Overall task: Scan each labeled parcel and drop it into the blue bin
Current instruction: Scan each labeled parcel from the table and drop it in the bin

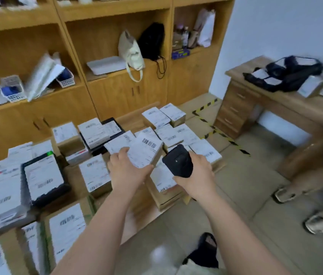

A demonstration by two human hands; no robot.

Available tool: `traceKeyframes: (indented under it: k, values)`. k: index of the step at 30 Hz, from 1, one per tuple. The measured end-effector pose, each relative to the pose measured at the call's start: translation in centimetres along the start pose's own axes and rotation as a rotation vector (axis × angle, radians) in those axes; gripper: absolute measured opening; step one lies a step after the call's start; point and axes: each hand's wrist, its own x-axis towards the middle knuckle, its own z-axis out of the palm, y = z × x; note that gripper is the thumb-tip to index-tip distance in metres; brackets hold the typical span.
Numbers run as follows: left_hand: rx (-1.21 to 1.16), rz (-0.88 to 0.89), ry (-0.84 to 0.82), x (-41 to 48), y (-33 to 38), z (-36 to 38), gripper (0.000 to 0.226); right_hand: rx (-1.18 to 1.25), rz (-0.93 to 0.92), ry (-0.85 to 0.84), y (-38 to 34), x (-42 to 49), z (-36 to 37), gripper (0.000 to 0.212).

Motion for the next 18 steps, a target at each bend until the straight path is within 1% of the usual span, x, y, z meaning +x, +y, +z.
traceKeyframes:
  k: [3,9,14,18]
  values:
    - [0.009,0.112,-0.088,-1.9,3.6,2.6,0.096,0.025,0.143,0.119,3.3,-3.1,-3.0,0.081]
    - [0.037,0.366,-0.285,-7.3,10.6,8.9,0.098,0.077,0.406,0.353,11.0,-10.0,-9.3,0.076]
    - [0.004,0.556,-0.393,-14.3,16.7,14.1,0.096,0.106,0.588,0.500,17.4,-16.2,-13.9,0.084]
    - [0.012,0.713,-0.500,-22.1,21.7,18.9,0.091,0.128,0.696,0.612,23.3,-22.2,-18.0,0.090]
